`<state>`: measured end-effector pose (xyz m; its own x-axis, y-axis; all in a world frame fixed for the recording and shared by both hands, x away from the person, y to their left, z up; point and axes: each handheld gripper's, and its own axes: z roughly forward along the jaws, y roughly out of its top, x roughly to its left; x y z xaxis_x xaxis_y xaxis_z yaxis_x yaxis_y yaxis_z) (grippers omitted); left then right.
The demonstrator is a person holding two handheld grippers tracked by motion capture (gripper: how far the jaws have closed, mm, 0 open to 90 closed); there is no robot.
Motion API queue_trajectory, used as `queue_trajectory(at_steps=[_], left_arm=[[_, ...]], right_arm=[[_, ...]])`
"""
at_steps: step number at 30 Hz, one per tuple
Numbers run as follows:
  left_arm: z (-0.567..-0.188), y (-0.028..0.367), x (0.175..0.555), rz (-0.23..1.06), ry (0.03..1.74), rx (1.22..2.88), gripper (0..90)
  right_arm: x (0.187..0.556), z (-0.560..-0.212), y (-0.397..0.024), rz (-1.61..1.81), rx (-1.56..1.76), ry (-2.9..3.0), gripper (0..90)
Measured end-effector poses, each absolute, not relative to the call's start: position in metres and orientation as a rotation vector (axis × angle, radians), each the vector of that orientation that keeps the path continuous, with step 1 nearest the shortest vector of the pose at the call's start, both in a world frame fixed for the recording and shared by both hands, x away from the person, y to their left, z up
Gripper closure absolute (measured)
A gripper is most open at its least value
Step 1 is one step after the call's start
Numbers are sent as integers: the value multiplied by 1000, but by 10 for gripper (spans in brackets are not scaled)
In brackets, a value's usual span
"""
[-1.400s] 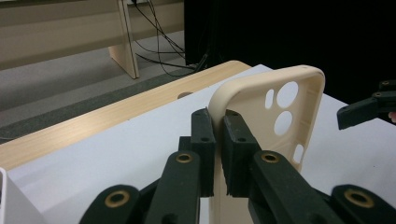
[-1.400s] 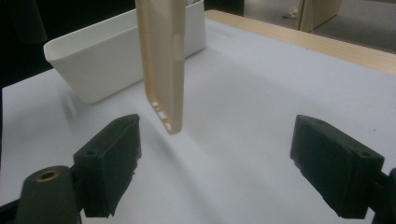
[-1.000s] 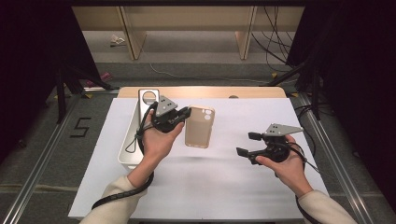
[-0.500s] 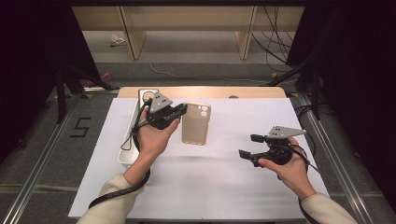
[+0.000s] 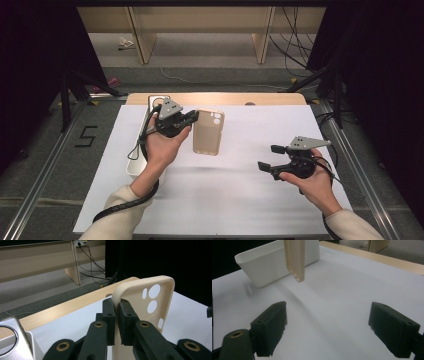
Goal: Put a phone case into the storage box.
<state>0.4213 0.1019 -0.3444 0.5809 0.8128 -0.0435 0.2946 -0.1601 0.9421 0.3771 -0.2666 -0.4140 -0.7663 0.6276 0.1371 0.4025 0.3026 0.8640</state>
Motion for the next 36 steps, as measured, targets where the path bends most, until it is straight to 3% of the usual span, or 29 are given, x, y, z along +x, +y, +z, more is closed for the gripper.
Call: queue_trajectory(at_steps=[36], left_arm=[[-321,141,432,648,961,1672,840]], right_arm=[[373,-416,-278,1427,970,2331,161]])
